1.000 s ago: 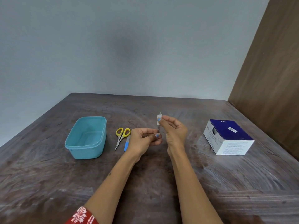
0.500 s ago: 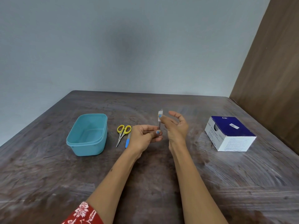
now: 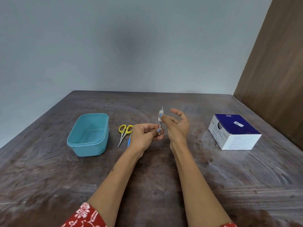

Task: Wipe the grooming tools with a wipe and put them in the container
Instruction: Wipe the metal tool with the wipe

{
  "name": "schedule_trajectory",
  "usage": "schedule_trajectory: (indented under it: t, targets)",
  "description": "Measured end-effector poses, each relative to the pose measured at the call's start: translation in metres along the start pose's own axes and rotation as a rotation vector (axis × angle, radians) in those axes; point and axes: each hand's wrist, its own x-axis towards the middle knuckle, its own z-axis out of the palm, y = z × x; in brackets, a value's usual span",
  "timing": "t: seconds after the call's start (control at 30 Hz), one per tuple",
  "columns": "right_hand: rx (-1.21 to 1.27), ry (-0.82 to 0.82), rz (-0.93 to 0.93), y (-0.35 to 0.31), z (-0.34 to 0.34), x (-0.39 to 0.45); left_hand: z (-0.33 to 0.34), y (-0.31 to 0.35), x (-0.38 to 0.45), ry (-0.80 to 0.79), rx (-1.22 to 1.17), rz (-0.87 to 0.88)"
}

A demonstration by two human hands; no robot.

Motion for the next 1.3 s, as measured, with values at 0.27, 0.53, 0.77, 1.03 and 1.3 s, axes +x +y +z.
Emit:
schedule_trajectory:
  t: [0.27,0.53,0.77,1.03,1.3]
  targets:
    - [-0.031,-0.078,0.001,0.003,-0.001,-0.004,-0.001,0.002,0.001,0.023,-0.001,0.039]
    - [-0.041,-0.111,0.013,0.002,-0.002,-0.004,-0.001,0.003,0.0,0.009,-0.033,0.045]
    - [0.01,-0.065,-0.001,-0.004,-0.001,-0.004,0.0,0.004,0.0,-0.027,-0.101,-0.012]
    - [0.064,-0.042,-0.013,-0.007,0.001,-0.005,-0.001,0.002,0.0,-0.065,0.001,-0.072]
    - [0.032,-0.142,0.024,-0.002,0.001,-0.008,-0.005,0.009,0.001,-0.064,-0.052,-0.096]
